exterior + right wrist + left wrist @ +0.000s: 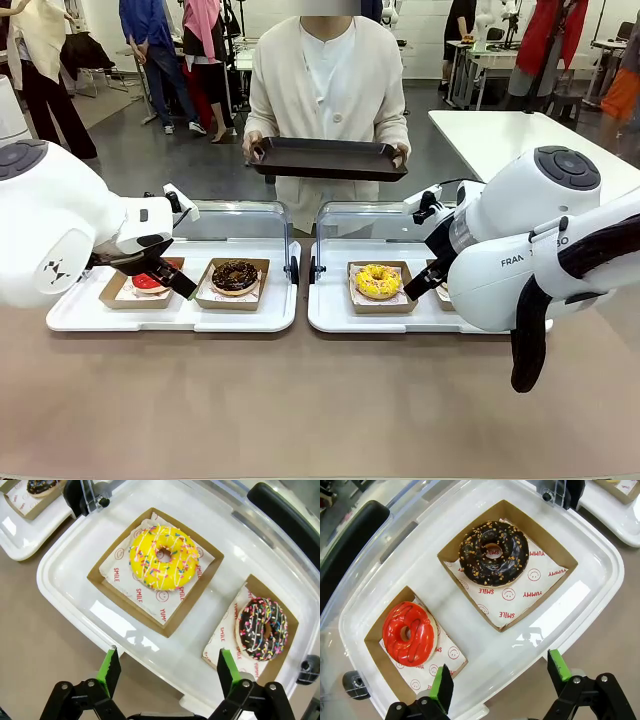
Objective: Provide the desired donut to the person.
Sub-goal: Pick up and lift the Paper togo box containing the Donut pointed at by the person.
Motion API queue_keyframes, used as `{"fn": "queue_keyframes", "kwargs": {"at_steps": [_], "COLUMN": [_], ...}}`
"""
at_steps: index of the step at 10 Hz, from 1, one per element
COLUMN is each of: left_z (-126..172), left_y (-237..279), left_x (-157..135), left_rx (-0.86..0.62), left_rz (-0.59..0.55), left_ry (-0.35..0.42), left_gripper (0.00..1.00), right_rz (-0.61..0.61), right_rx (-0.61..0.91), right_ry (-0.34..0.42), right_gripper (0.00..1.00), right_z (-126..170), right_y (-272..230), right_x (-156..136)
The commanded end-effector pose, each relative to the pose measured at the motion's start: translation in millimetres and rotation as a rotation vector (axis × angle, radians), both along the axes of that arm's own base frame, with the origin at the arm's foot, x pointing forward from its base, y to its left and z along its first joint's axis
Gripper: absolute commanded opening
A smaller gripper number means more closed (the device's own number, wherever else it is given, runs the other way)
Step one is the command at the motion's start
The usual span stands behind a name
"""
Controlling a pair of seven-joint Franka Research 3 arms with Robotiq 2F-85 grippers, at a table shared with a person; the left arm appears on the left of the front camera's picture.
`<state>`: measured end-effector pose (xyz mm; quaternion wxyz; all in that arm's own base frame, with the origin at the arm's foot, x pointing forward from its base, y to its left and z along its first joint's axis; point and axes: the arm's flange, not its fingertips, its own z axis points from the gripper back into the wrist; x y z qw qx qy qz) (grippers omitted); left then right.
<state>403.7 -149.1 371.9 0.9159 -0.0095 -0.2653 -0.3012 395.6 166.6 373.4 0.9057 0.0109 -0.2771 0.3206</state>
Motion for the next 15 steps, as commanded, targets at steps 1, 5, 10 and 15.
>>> {"fn": "queue_keyframes", "kwargs": {"at_steps": [1, 5, 10, 15], "left_z": [0, 0, 124, 222], "left_y": [0, 0, -7, -4], "left_x": [0, 0, -52, -81], "left_rx": [0.0, 0.0, 0.08, 0.079], "left_rz": [0.0, 0.0, -0.033, 0.01], "left_ry": [0.0, 0.0, 0.009, -0.003], "left_gripper": [1.0, 1.0, 1.0, 1.0], "right_rz": [0.0, 0.0, -0.103, -0.131], "right_rx": [0.0, 0.0, 0.047, 0.027], "right_ry": [0.0, 0.0, 0.19, 0.12], "right_gripper": [1.0, 1.0, 1.0, 1.0], "right_z": [0, 0, 110, 222], "right_y": [0, 0, -15, -27], "right_x": [0, 0, -44, -100]}}
